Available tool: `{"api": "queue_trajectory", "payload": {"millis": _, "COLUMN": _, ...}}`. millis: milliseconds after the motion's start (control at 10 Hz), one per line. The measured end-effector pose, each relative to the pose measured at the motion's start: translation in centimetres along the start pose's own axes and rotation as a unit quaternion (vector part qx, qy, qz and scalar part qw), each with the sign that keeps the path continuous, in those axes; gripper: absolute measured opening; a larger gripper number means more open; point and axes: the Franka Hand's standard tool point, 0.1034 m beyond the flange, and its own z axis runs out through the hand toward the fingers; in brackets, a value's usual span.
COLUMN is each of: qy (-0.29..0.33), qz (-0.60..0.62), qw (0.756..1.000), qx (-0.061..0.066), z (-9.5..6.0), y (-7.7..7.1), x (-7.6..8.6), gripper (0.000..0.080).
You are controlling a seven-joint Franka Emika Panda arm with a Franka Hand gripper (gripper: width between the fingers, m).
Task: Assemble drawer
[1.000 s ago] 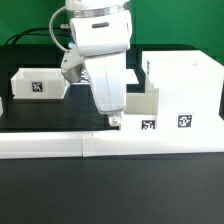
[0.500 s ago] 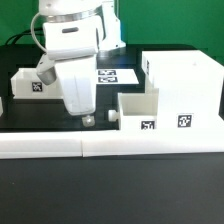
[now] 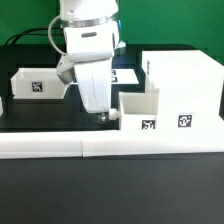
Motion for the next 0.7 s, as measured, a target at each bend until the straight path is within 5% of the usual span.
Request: {"api": "queue_trajectory", "payload": {"millis": 700, "qy": -0.002, "qz": 0.022, "qw": 1.0, "qx": -0.002, "z": -0.13, "y": 0.46, "x": -0.36, "gripper": 0.0649}}
